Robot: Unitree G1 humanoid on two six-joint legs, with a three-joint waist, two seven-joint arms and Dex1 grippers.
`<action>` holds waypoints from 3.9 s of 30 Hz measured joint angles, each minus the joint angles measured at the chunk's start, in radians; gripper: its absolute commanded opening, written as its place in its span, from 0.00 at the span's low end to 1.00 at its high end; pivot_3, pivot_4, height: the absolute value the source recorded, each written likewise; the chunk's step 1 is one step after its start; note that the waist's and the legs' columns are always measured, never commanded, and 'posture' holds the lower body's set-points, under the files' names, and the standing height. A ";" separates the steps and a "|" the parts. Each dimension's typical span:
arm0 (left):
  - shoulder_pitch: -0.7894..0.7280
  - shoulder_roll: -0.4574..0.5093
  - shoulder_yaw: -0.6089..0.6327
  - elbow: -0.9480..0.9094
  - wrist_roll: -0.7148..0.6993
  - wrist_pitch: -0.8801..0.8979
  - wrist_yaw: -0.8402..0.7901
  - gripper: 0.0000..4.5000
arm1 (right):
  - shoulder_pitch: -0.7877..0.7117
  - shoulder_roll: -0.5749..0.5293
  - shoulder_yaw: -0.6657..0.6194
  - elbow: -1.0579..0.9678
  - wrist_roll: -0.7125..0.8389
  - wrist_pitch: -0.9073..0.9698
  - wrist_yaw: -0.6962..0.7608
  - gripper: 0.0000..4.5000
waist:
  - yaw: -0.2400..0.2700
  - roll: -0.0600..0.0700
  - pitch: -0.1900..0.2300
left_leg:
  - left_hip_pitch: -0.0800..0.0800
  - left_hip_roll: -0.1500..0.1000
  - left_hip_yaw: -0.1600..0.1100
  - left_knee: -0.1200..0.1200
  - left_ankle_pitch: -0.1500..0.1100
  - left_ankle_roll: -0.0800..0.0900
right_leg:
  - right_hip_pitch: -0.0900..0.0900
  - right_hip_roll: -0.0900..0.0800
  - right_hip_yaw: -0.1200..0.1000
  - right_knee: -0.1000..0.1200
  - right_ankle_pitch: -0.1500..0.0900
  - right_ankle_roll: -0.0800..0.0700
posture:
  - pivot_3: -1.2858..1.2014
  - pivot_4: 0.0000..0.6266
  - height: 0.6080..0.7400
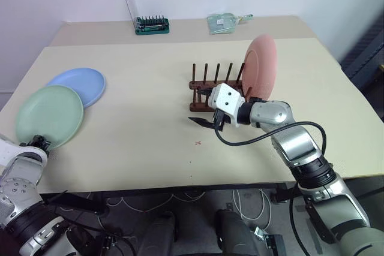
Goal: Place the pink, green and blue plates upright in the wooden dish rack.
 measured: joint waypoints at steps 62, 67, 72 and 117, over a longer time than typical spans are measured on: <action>-0.623 -0.249 -0.637 -0.294 0.150 0.013 -0.028 0.89 | -0.336 0.055 0.112 0.484 -0.631 -0.627 -0.375 0.00 | -0.007 -0.005 0.002 | -0.001 0.000 0.002 -0.001 0.004 -0.007 | -0.002 0.001 0.001 0.000 0.001 -0.001 | 0.52 0.24 1.00; -0.676 -0.170 -0.552 -0.270 0.120 -0.098 -0.052 0.99 | -0.323 0.040 0.101 0.460 -0.617 -0.638 -0.369 0.00 | -0.008 -0.005 0.002 | -0.001 0.000 0.002 -0.001 0.004 -0.007 | -0.002 0.001 0.001 -0.001 0.001 -0.001 | 0.52 0.24 1.00; -0.590 0.045 -0.524 -0.179 0.188 -0.157 -0.133 0.99 | -0.264 0.006 0.023 0.370 -0.466 -0.642 -0.278 0.00 | -0.010 -0.005 0.002 | 0.000 0.000 0.002 -0.001 0.004 -0.007 | -0.002 0.001 0.001 0.000 0.001 -0.001 | 0.52 0.24 1.00; 0.088 0.150 -1.014 -0.427 0.115 -0.275 -0.976 1.00 | -0.176 0.070 -0.559 0.135 0.902 0.621 -0.401 0.14 | -0.002 -0.001 0.003 | 0.000 0.005 0.006 -0.001 0.000 0.001 | -0.002 0.002 0.001 -0.001 0.002 -0.003 | 0.52 0.24 1.00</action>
